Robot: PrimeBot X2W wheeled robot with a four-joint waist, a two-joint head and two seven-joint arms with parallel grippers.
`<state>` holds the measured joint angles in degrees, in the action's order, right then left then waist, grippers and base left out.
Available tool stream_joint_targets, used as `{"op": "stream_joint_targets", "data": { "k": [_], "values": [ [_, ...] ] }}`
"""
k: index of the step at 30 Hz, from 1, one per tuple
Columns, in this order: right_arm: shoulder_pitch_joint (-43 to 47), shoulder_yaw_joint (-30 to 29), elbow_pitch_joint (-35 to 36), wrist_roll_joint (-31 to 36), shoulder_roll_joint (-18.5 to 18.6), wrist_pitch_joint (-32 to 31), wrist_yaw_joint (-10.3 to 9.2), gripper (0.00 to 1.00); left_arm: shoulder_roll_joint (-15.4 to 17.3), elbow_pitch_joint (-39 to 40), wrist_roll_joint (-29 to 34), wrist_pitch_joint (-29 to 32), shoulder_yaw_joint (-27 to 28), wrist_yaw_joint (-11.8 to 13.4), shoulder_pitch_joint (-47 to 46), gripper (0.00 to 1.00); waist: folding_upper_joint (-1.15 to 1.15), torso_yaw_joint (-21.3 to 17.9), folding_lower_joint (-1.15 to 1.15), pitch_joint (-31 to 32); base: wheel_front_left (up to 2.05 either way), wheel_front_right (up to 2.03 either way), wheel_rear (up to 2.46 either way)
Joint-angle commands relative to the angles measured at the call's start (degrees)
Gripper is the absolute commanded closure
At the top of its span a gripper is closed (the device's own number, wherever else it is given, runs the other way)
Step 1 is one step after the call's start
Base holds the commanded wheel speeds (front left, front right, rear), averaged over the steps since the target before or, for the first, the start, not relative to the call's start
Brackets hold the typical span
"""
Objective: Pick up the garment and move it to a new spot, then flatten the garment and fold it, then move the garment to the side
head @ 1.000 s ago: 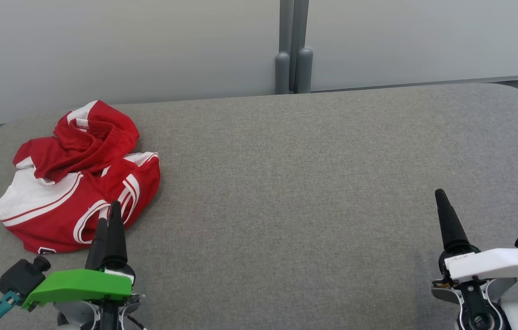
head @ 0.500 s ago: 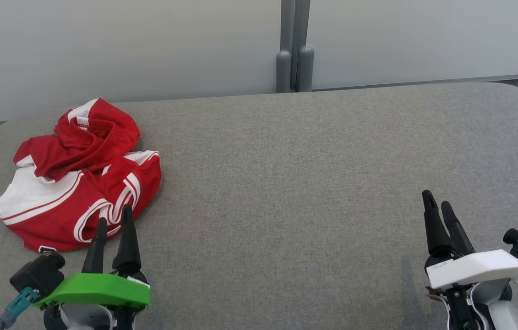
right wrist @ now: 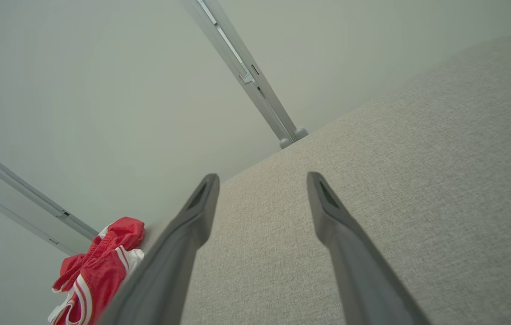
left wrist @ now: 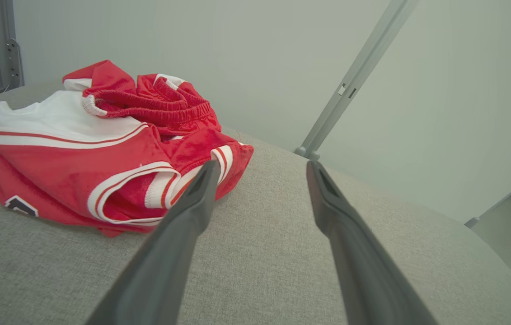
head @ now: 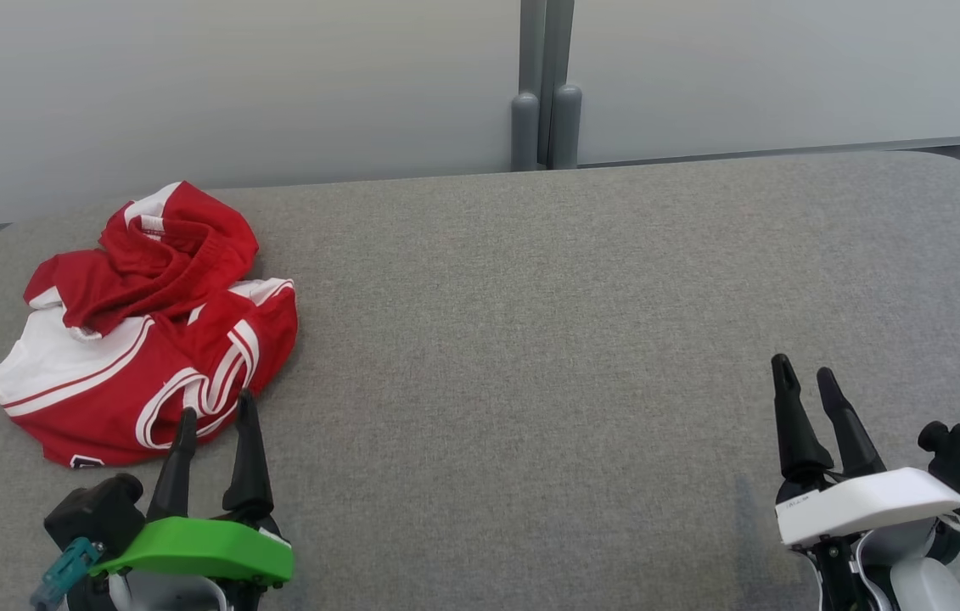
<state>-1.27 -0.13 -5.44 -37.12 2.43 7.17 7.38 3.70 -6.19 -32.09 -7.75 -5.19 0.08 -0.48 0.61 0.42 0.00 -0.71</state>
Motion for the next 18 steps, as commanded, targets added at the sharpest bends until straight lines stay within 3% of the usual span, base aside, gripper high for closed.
{"op": "stream_joint_targets", "data": {
  "k": [1, 18],
  "values": [
    [0.2, 0.2, 0.9, 2.1, 0.4, 0.7, 0.14, 0.0, 0.6, 0.4, 1.6, -0.7, -0.1, 0.3, 0.5, 0.0, -0.32, 0.0, 0.0, 0.0, 0.0, 0.0, 0.0],
    [0.6, 1.8, 0.9, 12.4, 0.4, 3.3, 0.15, 0.0, 0.5, -0.5, 10.8, -3.1, -1.0, 0.8, 1.2, 0.0, -0.4, 0.1, 0.0, -0.2, 0.0, 0.0, 0.0]
  ]
}}
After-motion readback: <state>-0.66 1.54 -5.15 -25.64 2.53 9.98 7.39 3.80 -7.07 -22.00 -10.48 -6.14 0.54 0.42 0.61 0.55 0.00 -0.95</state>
